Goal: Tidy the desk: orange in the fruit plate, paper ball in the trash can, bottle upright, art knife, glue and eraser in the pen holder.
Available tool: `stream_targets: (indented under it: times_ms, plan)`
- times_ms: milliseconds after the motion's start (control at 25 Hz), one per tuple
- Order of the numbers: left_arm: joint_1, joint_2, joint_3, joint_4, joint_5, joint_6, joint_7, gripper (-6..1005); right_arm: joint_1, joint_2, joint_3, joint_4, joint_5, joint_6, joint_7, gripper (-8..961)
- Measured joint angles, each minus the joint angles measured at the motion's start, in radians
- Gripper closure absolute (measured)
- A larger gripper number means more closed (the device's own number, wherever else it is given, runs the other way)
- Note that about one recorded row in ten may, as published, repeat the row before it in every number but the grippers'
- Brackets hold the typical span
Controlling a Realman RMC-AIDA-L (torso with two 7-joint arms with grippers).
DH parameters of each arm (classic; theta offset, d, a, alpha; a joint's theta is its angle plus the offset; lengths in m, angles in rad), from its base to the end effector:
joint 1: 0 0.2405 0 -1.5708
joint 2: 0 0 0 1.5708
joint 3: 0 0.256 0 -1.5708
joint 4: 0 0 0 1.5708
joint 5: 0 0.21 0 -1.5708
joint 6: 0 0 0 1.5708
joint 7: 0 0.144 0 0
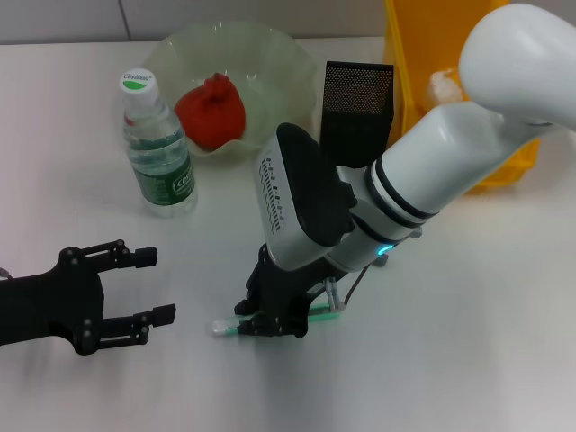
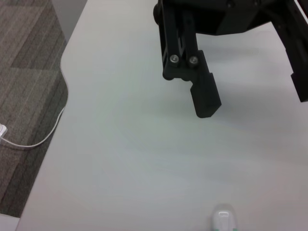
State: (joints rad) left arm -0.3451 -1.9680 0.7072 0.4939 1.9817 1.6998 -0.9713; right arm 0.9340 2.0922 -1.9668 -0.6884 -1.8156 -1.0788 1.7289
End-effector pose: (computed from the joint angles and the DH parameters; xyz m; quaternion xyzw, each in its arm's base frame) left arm -0.3296 0.2522 0.0158 -0.9551 -0.1351 -0.2313 0.1270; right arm 0.1265 0.3283 -0.1533 0.9929 0.0583 0.0840 0.0603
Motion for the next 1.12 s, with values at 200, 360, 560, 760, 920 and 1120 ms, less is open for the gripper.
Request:
stream_targets:
  times_ms: [200, 360, 560, 760, 920, 1120]
  plan:
    - [0.001, 0.000, -0.002, 0.000, 0.000, 0.000, 0.000, 222, 0.000, 0.000, -0.022, -0.004, 0.001, 0.016, 0.015, 787]
    - [0.002, -0.001, -0.008, 0.000, 0.000, 0.000, 0.002, 222, -0.001, 0.000, -0.023, -0.011, 0.001, 0.014, 0.017, 793]
    - [0.005, -0.001, -0.014, 0.003, 0.000, 0.003, 0.004, 222, -0.004, 0.000, -0.016, -0.015, 0.000, 0.013, 0.023, 797]
    - [0.009, 0.004, -0.033, 0.008, 0.000, 0.011, 0.002, 222, -0.047, -0.003, 0.049, -0.081, -0.003, -0.036, 0.038, 798]
    - [0.015, 0.010, -0.079, 0.008, 0.000, 0.038, 0.006, 222, -0.117, -0.009, 0.217, -0.131, -0.011, -0.151, 0.030, 798]
    - [0.018, 0.013, -0.094, 0.008, 0.000, 0.060, 0.007, 222, -0.195, -0.012, 0.429, -0.146, -0.010, -0.244, -0.007, 798]
